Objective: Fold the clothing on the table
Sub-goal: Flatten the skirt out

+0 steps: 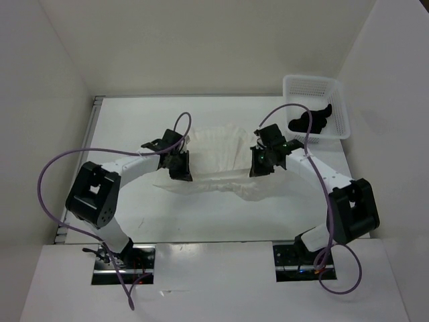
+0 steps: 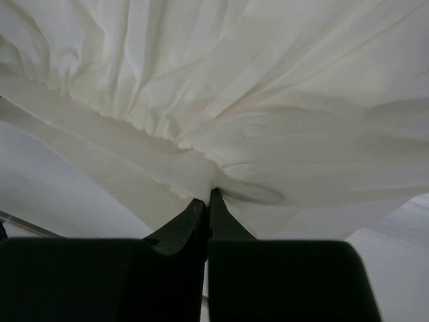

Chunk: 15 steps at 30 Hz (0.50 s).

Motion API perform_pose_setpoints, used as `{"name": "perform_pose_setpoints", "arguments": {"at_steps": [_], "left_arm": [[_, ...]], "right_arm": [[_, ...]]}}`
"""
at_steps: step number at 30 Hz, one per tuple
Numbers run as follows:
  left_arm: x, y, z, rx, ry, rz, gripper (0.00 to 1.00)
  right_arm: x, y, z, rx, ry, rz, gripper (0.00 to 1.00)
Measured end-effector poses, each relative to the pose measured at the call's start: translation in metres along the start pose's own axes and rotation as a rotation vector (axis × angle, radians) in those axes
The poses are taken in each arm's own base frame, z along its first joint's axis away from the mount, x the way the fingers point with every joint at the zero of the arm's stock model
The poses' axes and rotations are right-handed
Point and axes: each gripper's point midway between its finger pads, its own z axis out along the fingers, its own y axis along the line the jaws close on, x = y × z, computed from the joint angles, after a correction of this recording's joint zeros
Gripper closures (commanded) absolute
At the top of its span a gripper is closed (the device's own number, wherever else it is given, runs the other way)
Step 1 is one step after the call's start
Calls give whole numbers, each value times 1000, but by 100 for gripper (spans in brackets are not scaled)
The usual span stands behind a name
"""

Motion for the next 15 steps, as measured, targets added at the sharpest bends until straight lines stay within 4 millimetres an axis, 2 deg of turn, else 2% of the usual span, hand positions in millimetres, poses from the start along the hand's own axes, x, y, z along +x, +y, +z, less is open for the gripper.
{"name": "perform_pose_setpoints", "arguments": {"at_steps": [6,9,15], "left_arm": [[24,-7,-3,-5,9,14,100],[30,-11,-10,5,2,24,100],[36,-16,-37,23,-34,22,100]], "right_arm": [[23,26,-6,-30,62,-69,98],[31,31,-8,-41,86,-80,99],[44,50,-20,-91,105,-97,100]]}}
